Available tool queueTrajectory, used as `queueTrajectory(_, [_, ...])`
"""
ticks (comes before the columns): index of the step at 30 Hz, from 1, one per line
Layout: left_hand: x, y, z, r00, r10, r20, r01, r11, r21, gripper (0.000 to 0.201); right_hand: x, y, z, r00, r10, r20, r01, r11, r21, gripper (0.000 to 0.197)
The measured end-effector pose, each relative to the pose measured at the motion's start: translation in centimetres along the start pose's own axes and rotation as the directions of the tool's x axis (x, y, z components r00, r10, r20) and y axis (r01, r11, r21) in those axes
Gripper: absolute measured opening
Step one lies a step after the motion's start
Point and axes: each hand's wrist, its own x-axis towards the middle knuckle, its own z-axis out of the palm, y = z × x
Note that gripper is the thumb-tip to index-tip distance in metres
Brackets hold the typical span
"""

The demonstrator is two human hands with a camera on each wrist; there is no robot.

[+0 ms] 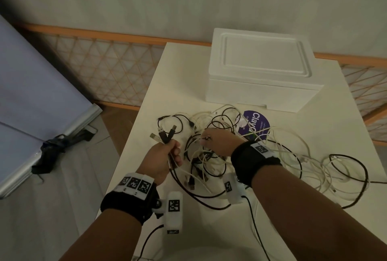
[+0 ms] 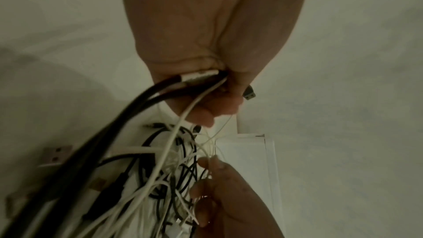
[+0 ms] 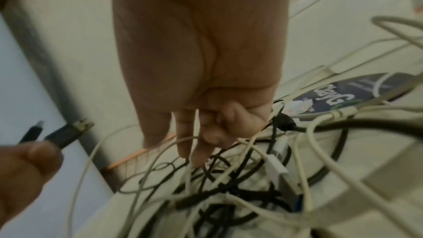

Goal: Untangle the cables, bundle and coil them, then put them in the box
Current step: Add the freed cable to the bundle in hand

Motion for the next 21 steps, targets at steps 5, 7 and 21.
queueTrajectory(5, [-1.3, 2.0, -0.3, 0.991, 0.124, 0.041, -0.121, 0.991, -0.061, 0.027, -2.7, -0.3, -1.7, 0.900, 0.016, -0.435, 0.100, 0.965, 0.243, 0.030])
queueTrajectory(7, [-1.7, 2.7, 0.7, 0.986, 0.150, 0.071, -0.143, 0.985, -0.097, 0.028, -3.9, -1.1, -2.2, 0.869, -0.032, -0.493, 0.194, 0.940, 0.281, 0.010])
queueTrajectory(21, [-3.3, 2.2, 4.5, 0.969, 0.188, 0.162, -0.173, 0.979, -0.105, 0.027, -8.1, -4.1, 1.5, 0.846, -0.281, -0.454, 0.322, 0.947, 0.014, 0.022])
